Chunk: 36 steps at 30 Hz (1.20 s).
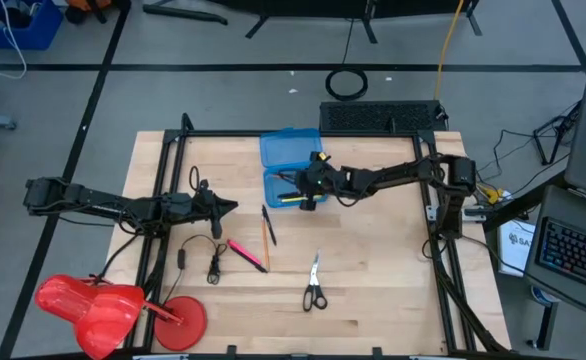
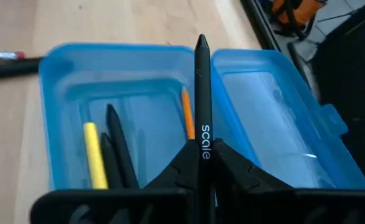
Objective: Pick & place school supplies into a supply box
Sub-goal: Put the black pen into the blue supply box
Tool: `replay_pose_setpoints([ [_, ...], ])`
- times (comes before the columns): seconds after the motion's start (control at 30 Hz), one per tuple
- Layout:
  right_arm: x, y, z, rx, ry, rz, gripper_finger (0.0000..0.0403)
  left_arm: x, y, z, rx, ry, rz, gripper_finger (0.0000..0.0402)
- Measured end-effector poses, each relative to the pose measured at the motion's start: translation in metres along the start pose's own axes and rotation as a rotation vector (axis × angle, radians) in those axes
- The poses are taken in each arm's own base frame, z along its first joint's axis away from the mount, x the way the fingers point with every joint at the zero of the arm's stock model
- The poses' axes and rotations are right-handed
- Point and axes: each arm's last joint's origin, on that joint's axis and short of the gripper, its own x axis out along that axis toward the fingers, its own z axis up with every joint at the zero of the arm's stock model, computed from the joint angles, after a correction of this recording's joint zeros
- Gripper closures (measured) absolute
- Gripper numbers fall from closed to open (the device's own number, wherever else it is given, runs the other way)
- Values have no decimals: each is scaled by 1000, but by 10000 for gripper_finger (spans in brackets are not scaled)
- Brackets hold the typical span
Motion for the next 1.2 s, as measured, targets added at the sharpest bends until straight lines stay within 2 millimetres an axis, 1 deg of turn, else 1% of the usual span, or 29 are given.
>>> replay_pose_setpoints([
  [0.3, 1, 1, -11, 33, -29, -12, 370, 0, 0, 0, 1, 3, 0, 371],
  [1.2, 1, 1, -10, 46, -52, -14, 364, 0, 0, 0, 1, 3, 1, 371],
])
